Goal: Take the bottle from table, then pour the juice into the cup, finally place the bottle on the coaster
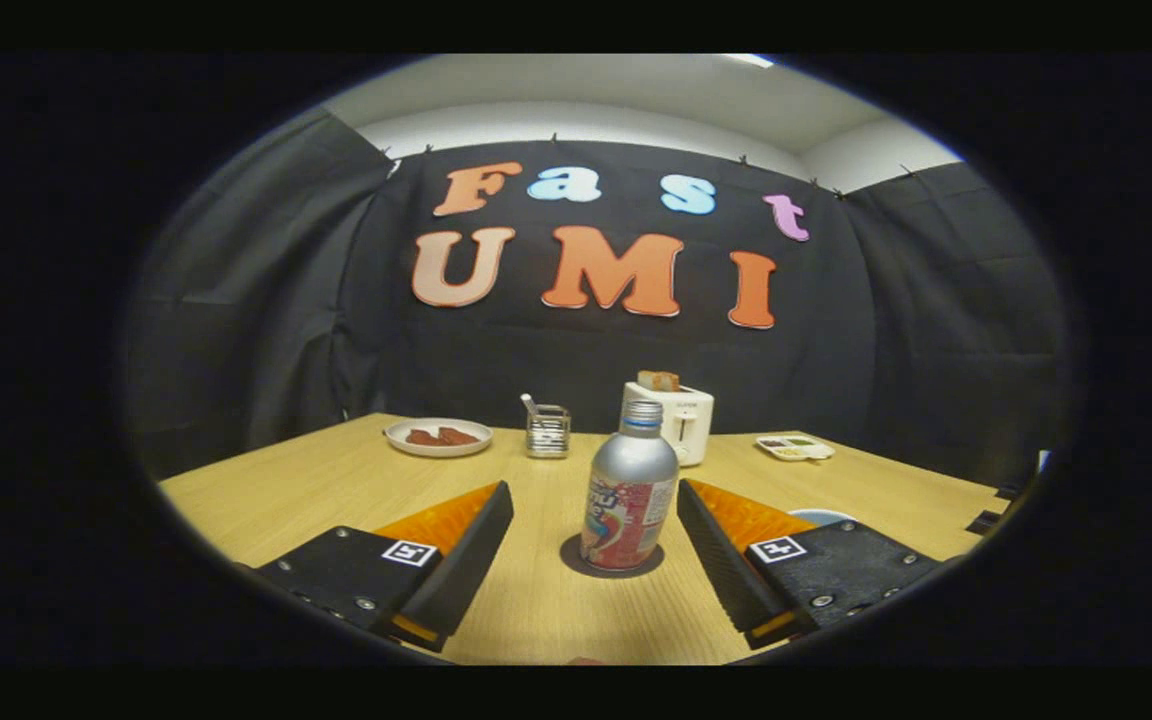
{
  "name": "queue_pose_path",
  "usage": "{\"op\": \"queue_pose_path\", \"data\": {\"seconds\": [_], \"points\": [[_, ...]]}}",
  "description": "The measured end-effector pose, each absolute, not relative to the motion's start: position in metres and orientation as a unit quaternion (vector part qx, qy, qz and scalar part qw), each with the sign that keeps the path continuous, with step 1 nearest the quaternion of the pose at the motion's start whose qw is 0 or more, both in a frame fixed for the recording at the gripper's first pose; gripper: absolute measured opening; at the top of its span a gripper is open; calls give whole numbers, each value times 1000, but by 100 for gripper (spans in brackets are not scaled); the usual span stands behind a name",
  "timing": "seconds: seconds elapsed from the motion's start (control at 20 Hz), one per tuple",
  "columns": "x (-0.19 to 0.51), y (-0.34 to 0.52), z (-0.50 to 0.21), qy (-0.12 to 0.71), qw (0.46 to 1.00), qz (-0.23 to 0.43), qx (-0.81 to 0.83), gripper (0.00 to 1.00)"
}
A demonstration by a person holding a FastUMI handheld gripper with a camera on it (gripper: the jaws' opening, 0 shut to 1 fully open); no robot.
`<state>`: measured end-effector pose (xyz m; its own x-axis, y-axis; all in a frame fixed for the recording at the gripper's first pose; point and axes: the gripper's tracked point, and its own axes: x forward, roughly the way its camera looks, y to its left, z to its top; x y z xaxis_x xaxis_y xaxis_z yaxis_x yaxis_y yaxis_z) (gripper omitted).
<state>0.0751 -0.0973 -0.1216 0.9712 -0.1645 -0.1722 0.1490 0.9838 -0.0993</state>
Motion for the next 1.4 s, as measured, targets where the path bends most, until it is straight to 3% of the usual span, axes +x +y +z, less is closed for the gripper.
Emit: {"op": "queue_pose_path", "data": {"seconds": [0.4, 0.8, 1.4], "points": [[17, -54, -86, 38, 998, -49, -5, 97], [-24, -79, -32, 2, 999, -53, 6, 97], [-43, -78, -13, 9, 999, -34, -8, 97]]}}
